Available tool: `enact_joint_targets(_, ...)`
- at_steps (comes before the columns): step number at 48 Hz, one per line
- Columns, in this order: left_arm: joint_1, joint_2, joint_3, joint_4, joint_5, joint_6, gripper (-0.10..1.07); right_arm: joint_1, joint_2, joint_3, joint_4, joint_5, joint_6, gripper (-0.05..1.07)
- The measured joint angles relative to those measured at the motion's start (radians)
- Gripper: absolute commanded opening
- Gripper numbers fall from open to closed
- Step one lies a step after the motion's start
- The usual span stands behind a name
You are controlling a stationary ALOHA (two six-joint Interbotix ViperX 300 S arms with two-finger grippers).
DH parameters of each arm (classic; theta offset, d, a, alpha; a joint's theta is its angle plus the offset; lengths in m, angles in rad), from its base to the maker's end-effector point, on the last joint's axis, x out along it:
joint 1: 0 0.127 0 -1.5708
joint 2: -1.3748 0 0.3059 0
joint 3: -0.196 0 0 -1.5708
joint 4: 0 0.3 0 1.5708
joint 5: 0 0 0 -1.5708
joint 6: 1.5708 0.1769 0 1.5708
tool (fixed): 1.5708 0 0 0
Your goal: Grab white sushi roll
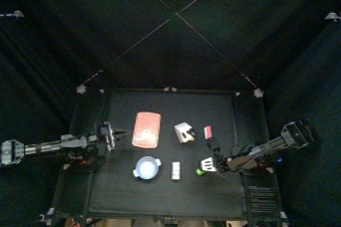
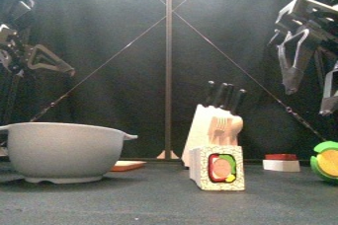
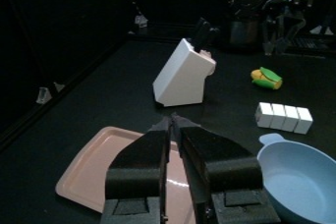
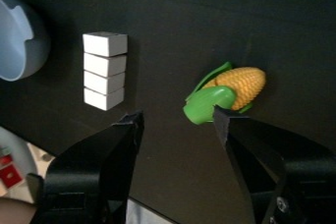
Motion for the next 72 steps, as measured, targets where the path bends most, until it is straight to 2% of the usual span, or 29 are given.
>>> enact_joint_targets(5, 0.000, 0.000, 0.000, 0.000, 0.000, 0.000, 0.54, -0.014, 0.008, 0.003, 0.000, -0.055, 0.000, 0.91)
enact_joint_targets(10, 0.000, 0.000, 0.002, 0.000, 0.000, 0.002, 0.54, -0.020, 0.021, -0.006, 0.002, -0.058, 0.000, 0.91)
enact_joint_targets(25, 0.000, 0.000, 0.000, 0.000, 0.000, -0.002, 0.54, -0.018, 0.083, -0.115, -0.003, 0.072, -0.003, 0.91)
enact_joint_targets(32, 0.000, 0.000, 0.000, 0.000, 0.000, -0.002, 0.54, -0.018, 0.167, -0.195, -0.023, 0.083, -0.005, 0.91)
enact_joint_targets(48, 0.000, 0.000, 0.000, 0.000, 0.000, 0.000, 0.54, -0.032, 0.380, -0.350, -0.097, 0.018, -0.006, 0.91)
enact_joint_targets(58, 0.000, 0.000, 0.000, 0.000, 0.000, 0.000, 0.54, -0.044, 0.503, -0.440, -0.104, 0.017, -0.005, 0.91)
enact_joint_targets(72, 0.000, 0.000, 0.002, 0.000, 0.000, 0.000, 0.54, -0.046, 0.568, -0.479, -0.103, 0.046, -0.005, 0.91)
